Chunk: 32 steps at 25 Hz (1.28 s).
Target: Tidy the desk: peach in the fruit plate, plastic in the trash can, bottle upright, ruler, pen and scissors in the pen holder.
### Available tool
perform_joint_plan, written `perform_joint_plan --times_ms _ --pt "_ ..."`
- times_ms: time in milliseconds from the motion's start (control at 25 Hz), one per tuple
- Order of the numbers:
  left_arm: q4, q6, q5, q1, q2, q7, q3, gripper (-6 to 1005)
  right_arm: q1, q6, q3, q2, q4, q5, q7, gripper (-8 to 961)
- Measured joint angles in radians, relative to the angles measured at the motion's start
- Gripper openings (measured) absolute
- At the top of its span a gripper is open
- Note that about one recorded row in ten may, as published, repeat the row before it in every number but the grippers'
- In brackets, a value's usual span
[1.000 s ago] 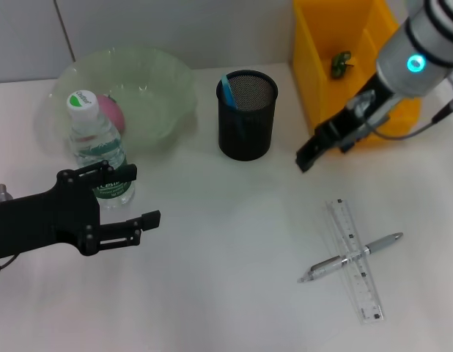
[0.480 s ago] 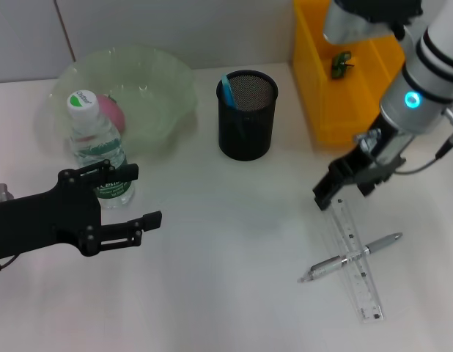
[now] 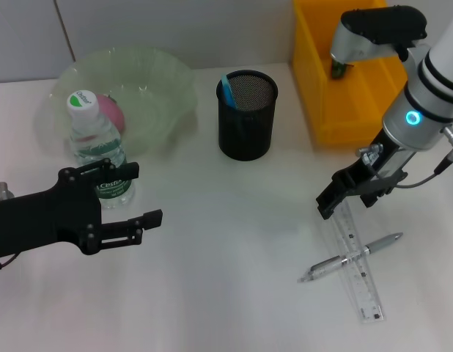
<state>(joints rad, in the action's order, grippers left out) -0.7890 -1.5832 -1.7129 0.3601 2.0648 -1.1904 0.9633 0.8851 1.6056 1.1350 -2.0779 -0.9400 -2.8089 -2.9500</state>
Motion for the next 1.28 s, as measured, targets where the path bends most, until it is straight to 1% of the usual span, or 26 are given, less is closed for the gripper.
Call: perform_joint_plan --times_ms 400,1280 --pt "0.002 -0.003 0.009 0.000 0.000 -0.002 0.000 834 0.005 -0.052 0.007 -0.002 0.079 0.017 0.009 819" --pt "-0.001 -0.008 0.011 -0.005 -0.001 -0.004 0.000 834 0.008 -0.095 0.034 -0.004 0.113 0.019 0.012 818"
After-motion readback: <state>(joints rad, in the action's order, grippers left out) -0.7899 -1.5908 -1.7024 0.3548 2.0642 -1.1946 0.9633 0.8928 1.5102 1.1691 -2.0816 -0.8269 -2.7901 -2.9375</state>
